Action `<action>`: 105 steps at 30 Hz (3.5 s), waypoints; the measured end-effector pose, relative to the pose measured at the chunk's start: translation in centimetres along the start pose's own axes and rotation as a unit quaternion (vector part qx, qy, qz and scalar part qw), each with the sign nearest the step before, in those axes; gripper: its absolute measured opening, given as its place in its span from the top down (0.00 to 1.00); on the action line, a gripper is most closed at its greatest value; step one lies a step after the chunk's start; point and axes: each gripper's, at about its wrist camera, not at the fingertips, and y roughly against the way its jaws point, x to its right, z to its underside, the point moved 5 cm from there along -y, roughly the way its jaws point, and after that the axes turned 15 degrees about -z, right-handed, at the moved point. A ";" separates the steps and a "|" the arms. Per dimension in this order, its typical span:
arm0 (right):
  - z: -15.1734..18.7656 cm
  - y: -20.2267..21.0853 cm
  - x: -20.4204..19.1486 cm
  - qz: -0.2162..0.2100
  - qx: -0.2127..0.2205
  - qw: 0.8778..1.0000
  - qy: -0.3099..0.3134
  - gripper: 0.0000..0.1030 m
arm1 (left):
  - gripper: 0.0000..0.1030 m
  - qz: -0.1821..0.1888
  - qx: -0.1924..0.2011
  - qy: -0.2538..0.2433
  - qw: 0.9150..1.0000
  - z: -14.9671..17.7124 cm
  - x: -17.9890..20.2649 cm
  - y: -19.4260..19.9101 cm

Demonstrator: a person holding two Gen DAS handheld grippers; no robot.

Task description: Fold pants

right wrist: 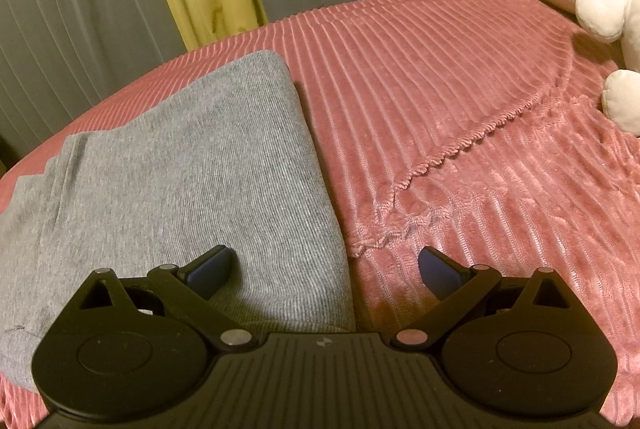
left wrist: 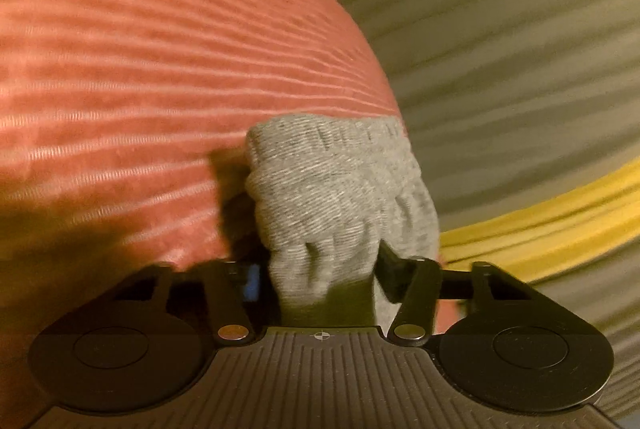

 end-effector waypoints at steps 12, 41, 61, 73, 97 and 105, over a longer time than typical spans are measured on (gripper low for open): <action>0.0 -0.1 0.0 0.001 0.004 1.000 -0.001 0.04 | 0.50 -0.005 0.001 0.008 1.000 -0.3 0.0 -0.5; -1.1 2.5 2.4 -0.084 0.030 0.987 -0.132 0.04 | 0.57 0.094 -0.099 -0.625 0.769 42.3 21.0 7.7; -1.4 1.1 -5.1 -0.117 -0.003 0.992 0.056 0.04 | 0.11 0.066 -0.185 -0.499 0.844 26.7 13.6 11.0; -2.2 0.5 -8.8 -0.133 0.007 0.980 0.151 0.04 | 0.15 0.010 -0.112 -0.649 0.752 31.7 13.3 9.3; -1.1 -0.7 -6.3 -0.137 -0.009 0.986 0.097 0.04 | 0.13 -0.030 0.313 -0.871 0.378 36.6 13.4 10.5; -1.5 -1.1 -7.1 -0.162 -0.007 0.981 0.105 0.05 | 0.58 0.028 0.217 -0.855 0.470 35.1 14.5 9.7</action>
